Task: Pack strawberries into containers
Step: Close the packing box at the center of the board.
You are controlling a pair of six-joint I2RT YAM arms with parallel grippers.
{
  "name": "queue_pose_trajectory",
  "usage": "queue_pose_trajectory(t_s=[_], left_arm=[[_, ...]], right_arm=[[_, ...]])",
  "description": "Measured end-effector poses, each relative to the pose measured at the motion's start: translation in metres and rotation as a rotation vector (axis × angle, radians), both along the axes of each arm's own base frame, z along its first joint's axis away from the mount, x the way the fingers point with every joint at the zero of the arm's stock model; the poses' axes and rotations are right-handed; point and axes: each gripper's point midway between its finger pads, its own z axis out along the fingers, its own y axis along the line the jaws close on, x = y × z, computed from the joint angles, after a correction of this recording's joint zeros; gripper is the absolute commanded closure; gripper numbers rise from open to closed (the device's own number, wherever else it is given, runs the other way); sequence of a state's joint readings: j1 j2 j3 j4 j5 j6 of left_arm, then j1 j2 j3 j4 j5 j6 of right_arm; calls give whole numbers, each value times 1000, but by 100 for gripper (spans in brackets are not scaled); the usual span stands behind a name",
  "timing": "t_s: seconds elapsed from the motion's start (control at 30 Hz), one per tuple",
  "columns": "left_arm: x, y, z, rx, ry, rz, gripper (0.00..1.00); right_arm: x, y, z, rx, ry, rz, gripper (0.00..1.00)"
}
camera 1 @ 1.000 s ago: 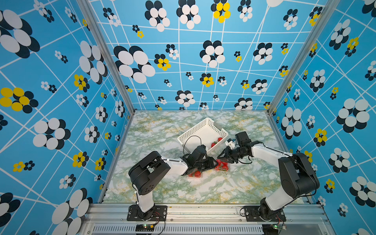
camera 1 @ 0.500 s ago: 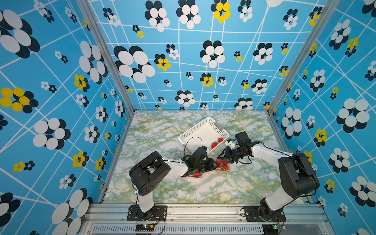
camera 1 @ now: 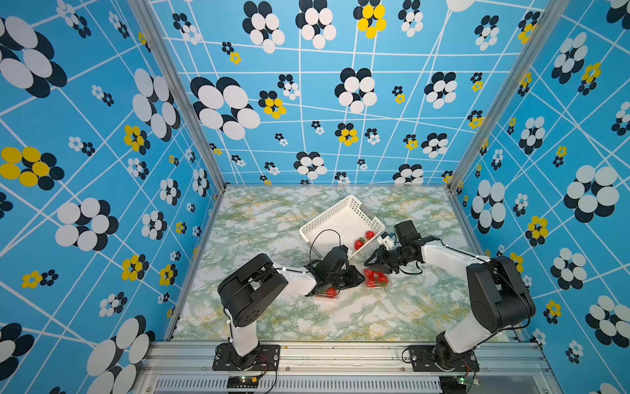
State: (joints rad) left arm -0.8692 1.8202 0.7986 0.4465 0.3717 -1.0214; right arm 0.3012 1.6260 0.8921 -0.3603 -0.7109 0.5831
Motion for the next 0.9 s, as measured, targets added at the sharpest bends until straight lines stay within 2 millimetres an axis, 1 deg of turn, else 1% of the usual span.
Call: queue_pose_trajectory(t_s=[0.1,0.27,0.3,0.33,0.37,0.47,0.7,0.83,0.9], left_arm=[[-1,-1,0,-2,0,-4,69],[-1,-1,0,-1,-2,-5,58],[-1,-1,0,-1,-2,-5,58],[-1,-1,0,-1,-3,-4,52],[-1,1,0,1,-4,0,51],[-2,6,1,10,-6,7,49],[-1,12,1,30,-3,19,48],[0,13,1,33,-3,22,47],[-1,15,2,38,3,26,47]], right_arm=[[0,0,0,0,-1,0,66],[1,0,1,1,-2,0,66],[1,0,1,1,-2,0,66],[1,0,1,0,-4,2,66],[1,0,2,1,-6,2,66],[2,0,5,-4,-14,10,65],[9,1,25,1,-68,17,65],[7,1,23,0,-63,16,65],[3,-1,17,-3,-48,14,65]])
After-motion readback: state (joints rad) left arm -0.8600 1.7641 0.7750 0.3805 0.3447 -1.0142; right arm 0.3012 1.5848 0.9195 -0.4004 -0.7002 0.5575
